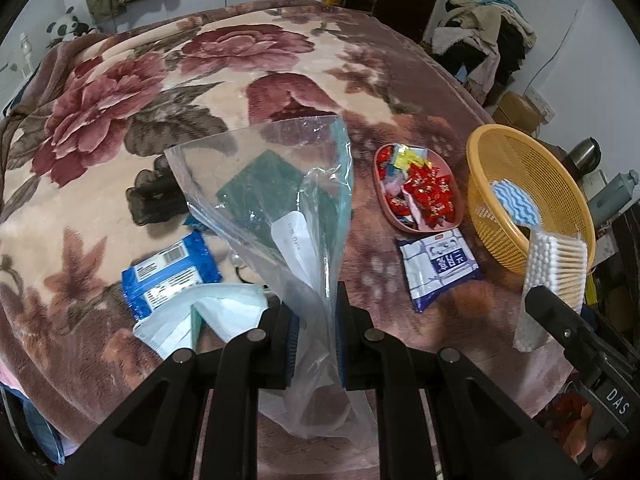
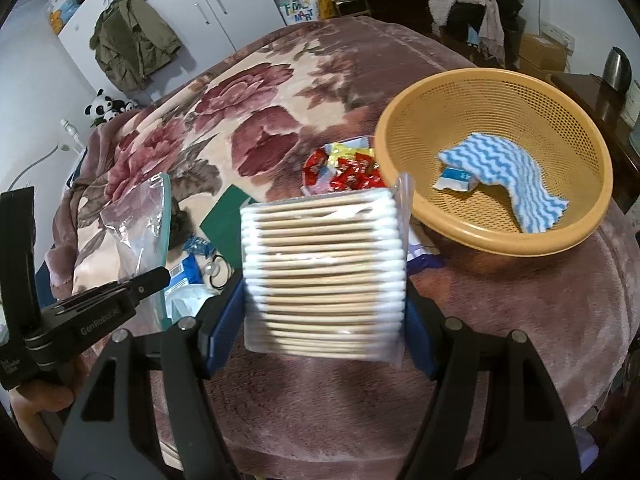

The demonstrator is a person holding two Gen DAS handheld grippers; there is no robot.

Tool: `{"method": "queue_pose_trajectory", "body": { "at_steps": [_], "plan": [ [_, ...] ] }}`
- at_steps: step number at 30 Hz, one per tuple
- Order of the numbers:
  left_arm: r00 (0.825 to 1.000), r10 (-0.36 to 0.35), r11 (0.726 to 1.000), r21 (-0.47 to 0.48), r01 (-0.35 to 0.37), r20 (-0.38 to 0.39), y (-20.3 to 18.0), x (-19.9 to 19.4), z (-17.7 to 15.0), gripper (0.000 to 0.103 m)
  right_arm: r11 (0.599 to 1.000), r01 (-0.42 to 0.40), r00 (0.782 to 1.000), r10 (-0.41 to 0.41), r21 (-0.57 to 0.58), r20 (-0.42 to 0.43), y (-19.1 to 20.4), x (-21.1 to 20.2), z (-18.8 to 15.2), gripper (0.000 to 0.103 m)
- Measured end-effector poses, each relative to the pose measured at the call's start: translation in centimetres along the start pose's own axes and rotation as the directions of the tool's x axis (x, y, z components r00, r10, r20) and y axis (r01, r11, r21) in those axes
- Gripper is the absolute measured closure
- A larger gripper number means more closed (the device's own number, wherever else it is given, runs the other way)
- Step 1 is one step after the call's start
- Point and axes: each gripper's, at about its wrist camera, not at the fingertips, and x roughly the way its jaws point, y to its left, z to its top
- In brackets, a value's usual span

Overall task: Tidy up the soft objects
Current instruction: 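Carry the clear zip bag with the left tool while the right tool carries the swab bag over the basket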

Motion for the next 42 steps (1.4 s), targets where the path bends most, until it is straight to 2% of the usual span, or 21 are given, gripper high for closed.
{"method": "queue_pose_trajectory", "body": {
  "at_steps": [23, 42],
  "plan": [
    [0.999, -0.035, 0.993, 0.114, 0.040, -0.038, -8.9, 2.8, 3.0, 0.089, 0.995, 0.037, 0.998, -0.041, 0.091, 0.040, -7.6, -1.8, 3.0, 0.032],
    [0.989, -0.128, 0.970, 0.196, 0.140, -0.074, -18.5, 5.7, 6.9, 0.089, 0.982, 0.086, 0.993, -0.098, 0.170, 0.064, -14.5, -1.9, 6.6, 0.032]
  ]
}}
